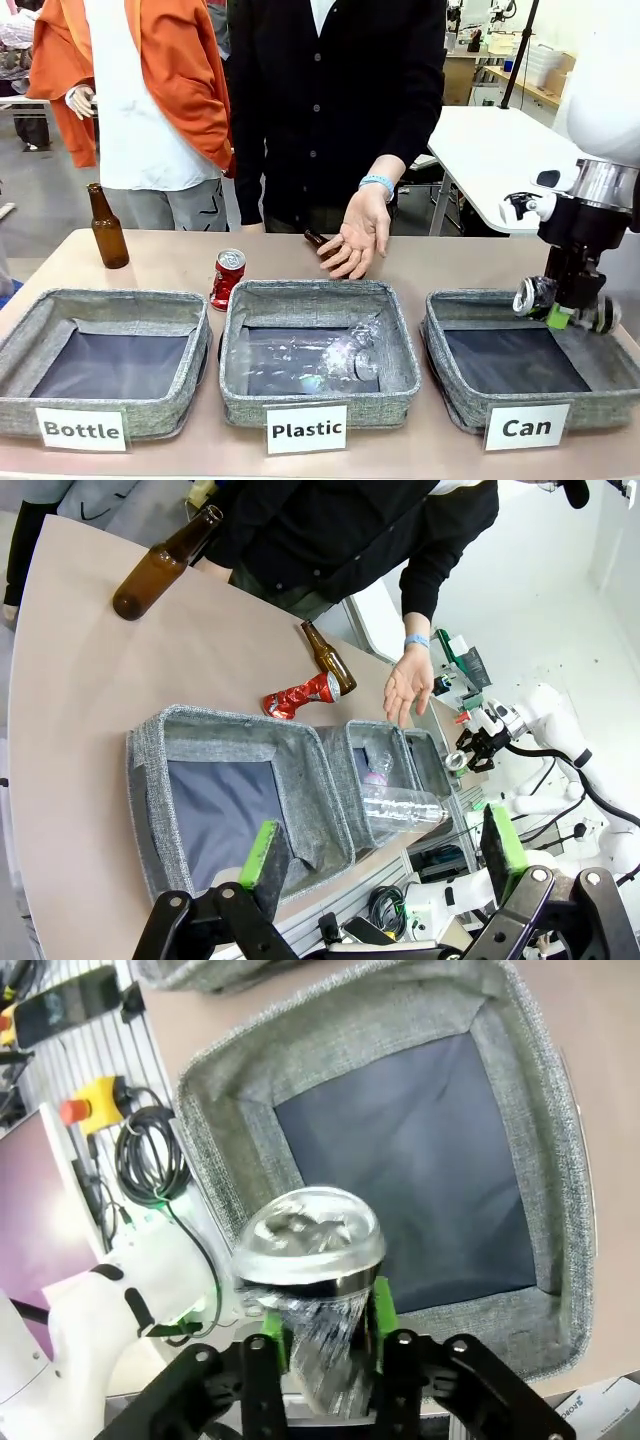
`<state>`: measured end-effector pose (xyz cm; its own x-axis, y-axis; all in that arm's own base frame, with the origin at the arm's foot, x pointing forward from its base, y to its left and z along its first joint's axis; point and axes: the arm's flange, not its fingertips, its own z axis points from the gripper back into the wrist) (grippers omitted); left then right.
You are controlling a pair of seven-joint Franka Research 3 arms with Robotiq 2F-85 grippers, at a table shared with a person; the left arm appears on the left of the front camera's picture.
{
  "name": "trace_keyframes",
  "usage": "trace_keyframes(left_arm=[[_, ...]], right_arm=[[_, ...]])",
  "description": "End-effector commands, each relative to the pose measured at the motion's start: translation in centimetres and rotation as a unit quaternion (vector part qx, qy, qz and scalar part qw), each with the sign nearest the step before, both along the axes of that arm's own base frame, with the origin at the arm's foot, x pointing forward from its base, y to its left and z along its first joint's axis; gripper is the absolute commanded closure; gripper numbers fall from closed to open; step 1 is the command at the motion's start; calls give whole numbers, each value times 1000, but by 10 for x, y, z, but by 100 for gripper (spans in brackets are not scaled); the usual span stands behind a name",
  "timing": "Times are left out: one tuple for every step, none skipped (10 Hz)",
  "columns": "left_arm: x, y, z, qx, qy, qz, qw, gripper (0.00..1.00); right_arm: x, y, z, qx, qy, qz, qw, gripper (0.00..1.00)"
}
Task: Sort the can waste into the basket.
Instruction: Pick up the can waste from the table and place it in the right Fabric basket.
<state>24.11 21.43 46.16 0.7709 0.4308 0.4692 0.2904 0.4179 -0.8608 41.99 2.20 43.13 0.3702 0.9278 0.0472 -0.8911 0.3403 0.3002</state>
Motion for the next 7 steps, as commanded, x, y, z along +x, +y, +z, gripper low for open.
trace_keyframes(left_arm=[[0, -1, 1, -2, -14, -1, 1000, 0], [0, -1, 1, -2, -14, -1, 1000, 0], [0, -1, 1, -2, -14, -1, 1000, 0], [0, -1, 1, -2, -14, -1, 1000, 0], [0, -1, 1, -2, -14, -1, 1000, 0], [0, -1, 1, -2, -14, -1, 1000, 0], [0, -1, 1, -2, -14, -1, 1000, 0]], right_arm=[[2, -3, -1, 19, -10, -7, 1000, 0], [2, -3, -2, 25, -10, -7, 1000, 0], [2, -3, -3, 28, -8, -9, 1000, 1], [4, -5, -2, 45, -1, -33, 998, 0], [8, -8, 0, 74, 12, -94, 993, 0], [9, -10, 8, 127, 29, -184, 974, 0], [5, -16, 19, 203, 61, -321, 923, 0]])
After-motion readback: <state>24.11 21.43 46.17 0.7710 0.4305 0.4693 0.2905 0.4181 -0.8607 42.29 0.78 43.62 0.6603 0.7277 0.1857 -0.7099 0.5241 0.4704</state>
